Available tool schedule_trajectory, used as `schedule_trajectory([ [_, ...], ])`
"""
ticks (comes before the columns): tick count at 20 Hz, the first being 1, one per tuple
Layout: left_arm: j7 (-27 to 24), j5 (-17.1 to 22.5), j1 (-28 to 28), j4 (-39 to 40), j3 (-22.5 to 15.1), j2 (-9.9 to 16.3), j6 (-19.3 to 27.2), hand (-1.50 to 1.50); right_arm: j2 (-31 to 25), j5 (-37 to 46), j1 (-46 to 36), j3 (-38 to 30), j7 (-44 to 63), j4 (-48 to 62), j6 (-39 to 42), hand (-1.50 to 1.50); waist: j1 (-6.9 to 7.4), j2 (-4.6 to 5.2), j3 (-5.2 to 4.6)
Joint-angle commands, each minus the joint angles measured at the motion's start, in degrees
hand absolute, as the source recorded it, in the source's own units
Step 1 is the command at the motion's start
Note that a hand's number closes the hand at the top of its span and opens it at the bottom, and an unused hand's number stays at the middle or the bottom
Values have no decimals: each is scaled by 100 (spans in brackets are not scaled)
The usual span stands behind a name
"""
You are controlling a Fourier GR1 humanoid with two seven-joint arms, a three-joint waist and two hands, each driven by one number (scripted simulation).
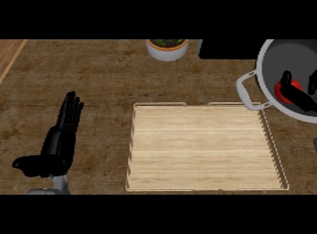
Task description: Pick the tomato from the tray and place it in the pot
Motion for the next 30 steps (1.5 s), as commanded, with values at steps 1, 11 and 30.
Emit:
schedule_trajectory([
  [1, -328, -56, 71, 259, 25, -21, -67, 0, -215, -425, -674, -211, -581, 1234, 325, 150, 24, 20, 7],
  [11, -45, -98, 61, -24, -147, -116, -63, 0, -444, -576, -1612, -856, -683, 4094, 557, -150, 137, 60, 16],
  [30, -56, -127, -210, 173, -28, -214, 48, 0, -928, -4164, -2082, -3325, -4462, 4766, 3986, -150, 71, 78, 26],
])
